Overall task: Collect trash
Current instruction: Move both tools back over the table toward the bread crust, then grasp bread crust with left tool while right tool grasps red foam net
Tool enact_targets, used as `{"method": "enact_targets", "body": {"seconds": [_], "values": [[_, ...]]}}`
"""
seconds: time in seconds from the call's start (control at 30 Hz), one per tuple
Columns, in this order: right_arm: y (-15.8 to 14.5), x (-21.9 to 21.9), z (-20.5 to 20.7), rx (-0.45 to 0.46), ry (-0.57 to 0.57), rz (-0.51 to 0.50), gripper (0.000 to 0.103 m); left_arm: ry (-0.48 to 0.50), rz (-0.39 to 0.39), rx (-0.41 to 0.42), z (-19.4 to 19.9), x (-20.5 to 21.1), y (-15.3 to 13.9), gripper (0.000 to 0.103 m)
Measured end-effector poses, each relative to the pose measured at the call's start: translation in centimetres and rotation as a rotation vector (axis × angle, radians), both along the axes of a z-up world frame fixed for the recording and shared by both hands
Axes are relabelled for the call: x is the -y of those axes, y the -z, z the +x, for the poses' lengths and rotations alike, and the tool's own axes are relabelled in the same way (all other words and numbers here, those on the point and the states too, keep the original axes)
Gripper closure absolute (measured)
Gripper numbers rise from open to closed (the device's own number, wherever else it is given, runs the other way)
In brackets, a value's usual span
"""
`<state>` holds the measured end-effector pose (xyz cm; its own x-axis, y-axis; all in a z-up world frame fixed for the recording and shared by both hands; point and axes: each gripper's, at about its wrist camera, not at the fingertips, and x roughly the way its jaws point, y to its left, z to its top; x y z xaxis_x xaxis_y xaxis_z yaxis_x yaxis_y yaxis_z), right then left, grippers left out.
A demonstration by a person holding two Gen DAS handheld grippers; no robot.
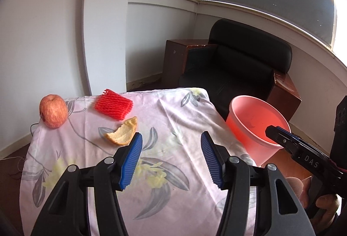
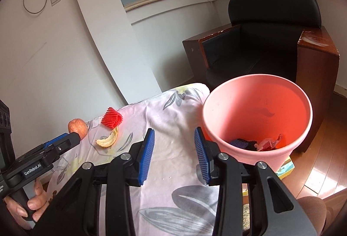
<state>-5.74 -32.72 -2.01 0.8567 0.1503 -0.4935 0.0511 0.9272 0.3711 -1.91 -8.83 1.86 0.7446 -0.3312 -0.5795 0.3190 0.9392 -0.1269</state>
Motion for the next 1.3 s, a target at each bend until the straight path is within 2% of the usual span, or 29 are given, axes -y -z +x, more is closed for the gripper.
{"method": "enact_targets", "body": {"seconds": [0.43, 0.73, 0.83, 1.0, 1.1, 1.23, 1.3], "values": [[0.8, -6.2, 2.7, -0.053, -0.149, -0.059, 0.064, -0.156, -0.037, -0.065, 1.8, -7.2, 2.4, 0.048], [1.7, -7.6, 4.0, -0.099, -0.167, -0.069, 0.064, -0.198, -0.109, -0.191, 6.1, -7.5, 5.1, 0.049], [1.9, -7.9, 4.7, -0.109, -0.174, -0.072, 0.064, -0.218, -0.139, -0.231, 8.1, -7.2, 6.3, 0.052], [2.2, -8.4, 6.5, -0.125, -0.198, -0.067, 0.064, -0.246, -0.139, -0.286, 10.9, -6.5, 8.4, 0.057], [2.3, -8.9, 7.9, -0.129, -0.216, -0.062, 0.064, -0.261, -0.148, -0.321, 12.1, -6.6, 9.4, 0.063], [2.3, -9.7, 9.9, -0.132, -0.243, -0.058, 0.064, -0.257, -0.174, -0.354, 13.1, -6.9, 10.2, 0.087], [2.4, -10.1, 10.9, -0.135, -0.257, -0.055, 0.064, -0.251, -0.173, -0.352, 13.3, -7.0, 10.3, 0.093]]}}
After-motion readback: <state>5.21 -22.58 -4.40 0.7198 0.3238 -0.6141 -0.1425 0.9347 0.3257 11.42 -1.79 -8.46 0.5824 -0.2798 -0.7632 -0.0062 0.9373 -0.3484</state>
